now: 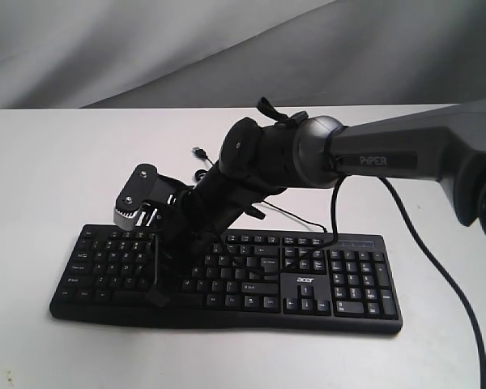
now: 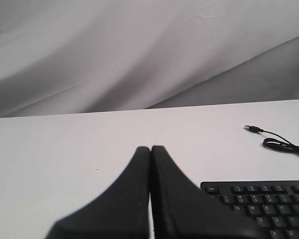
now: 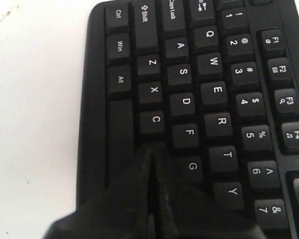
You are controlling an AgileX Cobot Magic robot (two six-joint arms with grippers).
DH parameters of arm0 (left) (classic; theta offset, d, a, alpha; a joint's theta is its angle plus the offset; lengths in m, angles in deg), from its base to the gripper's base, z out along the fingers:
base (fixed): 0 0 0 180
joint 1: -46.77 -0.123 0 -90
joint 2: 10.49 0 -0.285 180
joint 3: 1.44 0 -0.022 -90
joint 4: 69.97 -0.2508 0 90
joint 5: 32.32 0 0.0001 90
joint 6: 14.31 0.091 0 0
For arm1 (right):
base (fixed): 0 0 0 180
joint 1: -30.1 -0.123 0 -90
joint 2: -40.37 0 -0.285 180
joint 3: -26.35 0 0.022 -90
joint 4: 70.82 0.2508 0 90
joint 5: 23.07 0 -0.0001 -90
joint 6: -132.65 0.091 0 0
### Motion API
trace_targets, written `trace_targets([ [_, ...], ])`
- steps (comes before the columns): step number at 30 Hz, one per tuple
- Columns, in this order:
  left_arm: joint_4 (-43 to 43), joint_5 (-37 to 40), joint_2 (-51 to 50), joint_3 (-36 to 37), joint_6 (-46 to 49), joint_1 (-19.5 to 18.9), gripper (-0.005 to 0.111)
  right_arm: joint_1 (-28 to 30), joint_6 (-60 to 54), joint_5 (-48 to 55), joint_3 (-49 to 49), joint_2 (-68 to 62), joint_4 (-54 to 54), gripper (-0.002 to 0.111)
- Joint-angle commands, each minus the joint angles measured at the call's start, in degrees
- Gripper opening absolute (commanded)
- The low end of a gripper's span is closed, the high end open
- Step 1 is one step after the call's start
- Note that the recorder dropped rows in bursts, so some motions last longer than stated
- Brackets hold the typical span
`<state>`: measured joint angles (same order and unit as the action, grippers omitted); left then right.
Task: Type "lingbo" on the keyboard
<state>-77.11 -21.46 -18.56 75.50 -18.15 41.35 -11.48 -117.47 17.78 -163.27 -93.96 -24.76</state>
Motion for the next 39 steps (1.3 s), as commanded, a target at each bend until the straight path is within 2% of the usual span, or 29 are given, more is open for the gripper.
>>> trace_targets([
  [1, 0.0, -0.4, 0.3, 0.3, -0.1, 0.3, 0.001, -0.2, 0.0, 0.0, 0.4, 0.1, -0.4, 0.0],
  [39, 0.0, -0.4, 0.3, 0.3, -0.1, 0.3, 0.001, -0.7, 0.0, -1.7, 0.9, -1.9, -1.2, 0.0],
])
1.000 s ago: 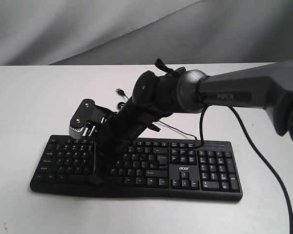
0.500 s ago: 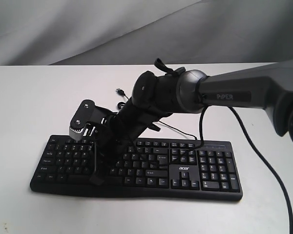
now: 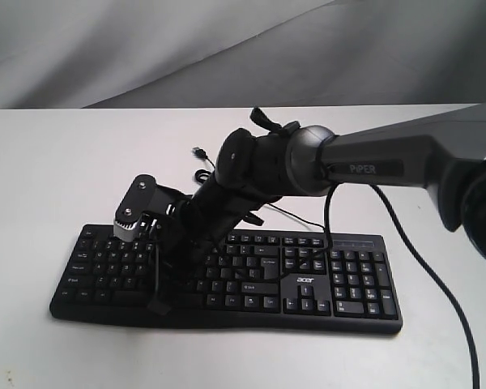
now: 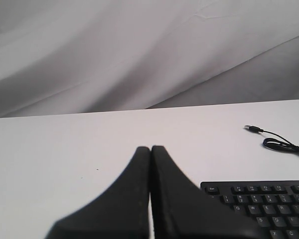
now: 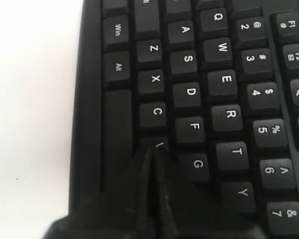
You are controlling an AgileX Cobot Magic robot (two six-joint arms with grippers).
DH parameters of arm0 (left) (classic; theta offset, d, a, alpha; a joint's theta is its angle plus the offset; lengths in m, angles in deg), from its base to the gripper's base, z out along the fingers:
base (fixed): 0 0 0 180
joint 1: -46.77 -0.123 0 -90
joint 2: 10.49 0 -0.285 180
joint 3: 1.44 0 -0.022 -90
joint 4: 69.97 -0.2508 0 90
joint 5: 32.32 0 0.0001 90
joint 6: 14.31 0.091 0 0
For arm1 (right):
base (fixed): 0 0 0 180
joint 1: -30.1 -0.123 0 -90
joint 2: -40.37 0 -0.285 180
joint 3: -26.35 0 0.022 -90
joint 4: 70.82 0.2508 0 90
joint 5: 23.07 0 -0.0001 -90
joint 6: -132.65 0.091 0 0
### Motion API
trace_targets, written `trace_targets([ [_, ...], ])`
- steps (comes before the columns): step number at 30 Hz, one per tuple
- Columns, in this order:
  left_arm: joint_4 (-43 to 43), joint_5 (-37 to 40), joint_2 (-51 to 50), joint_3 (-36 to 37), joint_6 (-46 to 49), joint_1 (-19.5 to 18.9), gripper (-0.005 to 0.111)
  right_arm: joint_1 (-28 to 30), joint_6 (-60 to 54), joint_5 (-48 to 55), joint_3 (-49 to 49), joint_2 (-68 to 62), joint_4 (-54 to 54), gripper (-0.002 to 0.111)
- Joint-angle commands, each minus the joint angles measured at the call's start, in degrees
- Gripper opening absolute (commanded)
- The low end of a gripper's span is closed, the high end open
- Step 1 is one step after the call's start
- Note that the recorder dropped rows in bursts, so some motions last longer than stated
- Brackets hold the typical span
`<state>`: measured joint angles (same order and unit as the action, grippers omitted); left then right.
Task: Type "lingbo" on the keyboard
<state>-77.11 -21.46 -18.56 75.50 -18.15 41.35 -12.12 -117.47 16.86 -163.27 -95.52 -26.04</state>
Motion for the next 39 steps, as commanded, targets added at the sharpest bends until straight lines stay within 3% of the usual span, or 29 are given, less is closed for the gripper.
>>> trace_targets([
  [1, 0.0, -0.4, 0.3, 0.3, -0.1, 0.3, 0.001, 0.0, 0.0, -0.9, 1.0, -0.3, 0.1, 0.0],
  [18, 0.0, -0.4, 0.3, 0.3, -0.1, 0.3, 0.001, 6.4, 1.8, 2.1, 1.2, 7.6, -2.5, 0.0],
  [25, 0.0, -0.4, 0.3, 0.3, -0.1, 0.3, 0.001, 8.6, 1.3, -1.2, 6.9, 7.8, -2.8, 0.0],
  [39, 0.0, -0.4, 0.3, 0.3, -0.1, 0.3, 0.001, 8.7, -0.5, -2.4, 9.0, 7.7, 0.8, 0.0],
])
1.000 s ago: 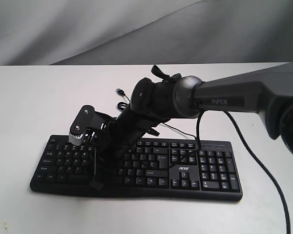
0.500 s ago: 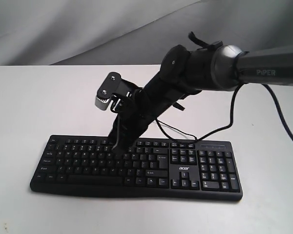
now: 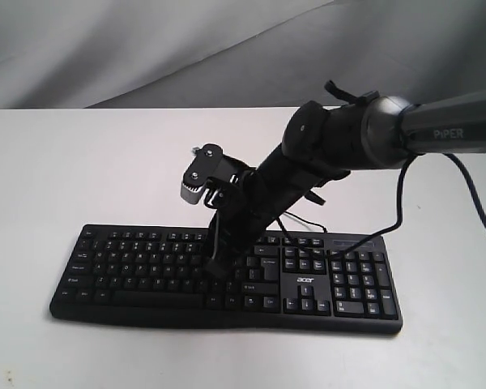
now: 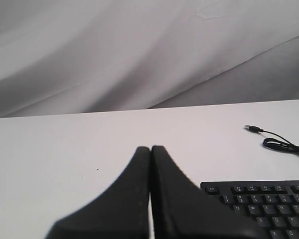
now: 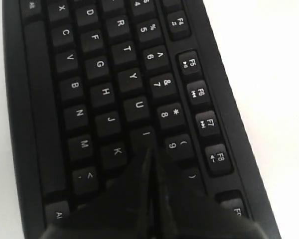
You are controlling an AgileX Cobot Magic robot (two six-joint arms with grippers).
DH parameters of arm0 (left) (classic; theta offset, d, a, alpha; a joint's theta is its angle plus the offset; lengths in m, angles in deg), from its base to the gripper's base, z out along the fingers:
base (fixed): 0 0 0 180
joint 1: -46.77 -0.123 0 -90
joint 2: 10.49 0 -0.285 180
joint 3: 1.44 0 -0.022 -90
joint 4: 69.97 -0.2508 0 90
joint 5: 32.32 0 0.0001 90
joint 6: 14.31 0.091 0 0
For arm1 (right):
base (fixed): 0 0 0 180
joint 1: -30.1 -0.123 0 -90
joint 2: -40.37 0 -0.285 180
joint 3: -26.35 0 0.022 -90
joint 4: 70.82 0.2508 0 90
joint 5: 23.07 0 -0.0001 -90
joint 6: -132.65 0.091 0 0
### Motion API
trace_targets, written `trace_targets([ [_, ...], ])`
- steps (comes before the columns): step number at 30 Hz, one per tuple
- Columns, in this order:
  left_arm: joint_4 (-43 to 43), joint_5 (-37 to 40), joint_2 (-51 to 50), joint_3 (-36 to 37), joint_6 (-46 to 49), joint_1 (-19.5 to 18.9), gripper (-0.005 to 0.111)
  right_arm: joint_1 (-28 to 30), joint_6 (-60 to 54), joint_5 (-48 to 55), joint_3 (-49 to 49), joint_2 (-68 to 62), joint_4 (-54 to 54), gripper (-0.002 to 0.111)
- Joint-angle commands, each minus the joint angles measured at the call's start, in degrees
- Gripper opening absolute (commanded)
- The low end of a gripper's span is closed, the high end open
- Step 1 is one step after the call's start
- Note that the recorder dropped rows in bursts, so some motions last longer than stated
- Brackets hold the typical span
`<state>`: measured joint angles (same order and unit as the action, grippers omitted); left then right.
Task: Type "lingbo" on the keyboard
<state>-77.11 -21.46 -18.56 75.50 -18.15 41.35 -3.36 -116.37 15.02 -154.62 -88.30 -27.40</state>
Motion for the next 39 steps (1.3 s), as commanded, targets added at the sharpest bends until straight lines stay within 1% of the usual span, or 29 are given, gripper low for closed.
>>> trace_targets([
  [1, 0.0, -0.4, 0.3, 0.3, -0.1, 0.3, 0.001, -0.4, -1.6, -0.8, 0.4, 0.5, 2.2, 0.0],
  [14, 0.0, -0.4, 0.3, 0.3, -0.1, 0.3, 0.001, -0.8, -1.8, -3.6, 2.4, 0.5, 2.3, 0.0],
  [26, 0.0, -0.4, 0.3, 0.3, -0.1, 0.3, 0.001, -0.8, -4.8, -3.6, 2.4, 0.5, 5.6, 0.0],
  [39, 0.0, -0.4, 0.3, 0.3, -0.1, 0.3, 0.001, -0.8, -5.0, -3.4, 2.4, -0.6, 5.9, 0.0],
])
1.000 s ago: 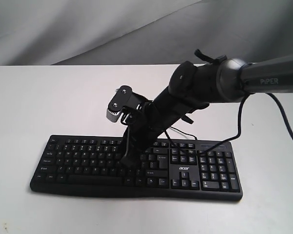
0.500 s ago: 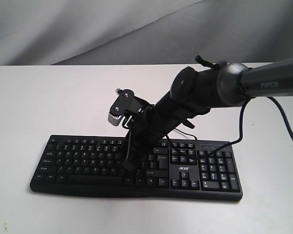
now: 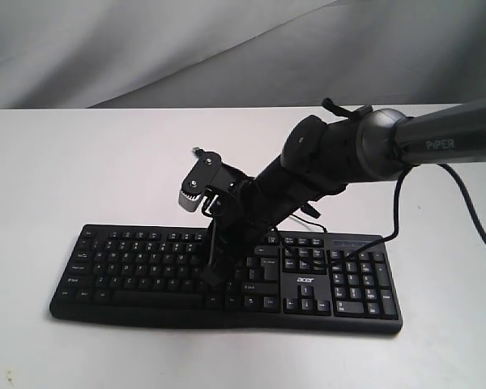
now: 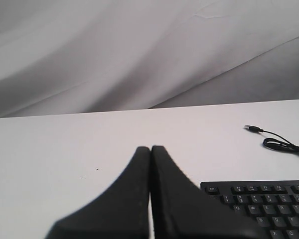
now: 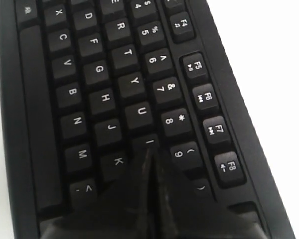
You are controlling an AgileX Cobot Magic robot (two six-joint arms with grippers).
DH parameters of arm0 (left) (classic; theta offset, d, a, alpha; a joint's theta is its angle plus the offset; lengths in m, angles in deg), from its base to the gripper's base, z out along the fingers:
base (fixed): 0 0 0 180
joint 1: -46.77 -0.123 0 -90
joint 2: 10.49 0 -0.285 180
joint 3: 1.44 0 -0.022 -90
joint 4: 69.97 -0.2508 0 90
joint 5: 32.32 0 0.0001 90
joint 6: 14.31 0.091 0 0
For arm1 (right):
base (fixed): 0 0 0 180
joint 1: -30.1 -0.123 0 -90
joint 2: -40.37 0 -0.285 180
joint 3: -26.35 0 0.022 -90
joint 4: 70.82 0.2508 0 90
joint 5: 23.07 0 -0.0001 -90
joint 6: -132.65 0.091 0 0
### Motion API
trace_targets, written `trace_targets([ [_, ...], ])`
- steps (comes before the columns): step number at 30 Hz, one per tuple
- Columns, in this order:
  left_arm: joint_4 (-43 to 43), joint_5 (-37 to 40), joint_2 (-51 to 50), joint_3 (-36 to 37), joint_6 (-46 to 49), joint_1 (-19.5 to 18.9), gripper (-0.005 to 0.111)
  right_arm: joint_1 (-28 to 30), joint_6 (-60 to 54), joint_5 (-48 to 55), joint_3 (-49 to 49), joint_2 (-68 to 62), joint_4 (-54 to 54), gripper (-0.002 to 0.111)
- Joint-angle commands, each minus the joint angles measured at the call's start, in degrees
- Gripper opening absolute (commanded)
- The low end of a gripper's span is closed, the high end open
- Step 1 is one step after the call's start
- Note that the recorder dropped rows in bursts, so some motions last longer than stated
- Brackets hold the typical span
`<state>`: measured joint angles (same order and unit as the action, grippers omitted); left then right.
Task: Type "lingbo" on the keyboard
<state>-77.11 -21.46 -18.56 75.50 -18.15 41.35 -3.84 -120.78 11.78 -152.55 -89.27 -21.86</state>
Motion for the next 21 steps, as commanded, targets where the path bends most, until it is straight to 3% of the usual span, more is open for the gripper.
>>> trace_targets([
  [1, 0.0, -0.4, 0.3, 0.3, -0.1, 0.3, 0.001, -0.3, -0.6, -0.2, 0.3, 0.4, 0.3, 0.0],
  [21, 0.0, -0.4, 0.3, 0.3, -0.1, 0.3, 0.001, -0.3, 1.8, 6.0, 0.3, 7.1, -5.3, 0.0],
])
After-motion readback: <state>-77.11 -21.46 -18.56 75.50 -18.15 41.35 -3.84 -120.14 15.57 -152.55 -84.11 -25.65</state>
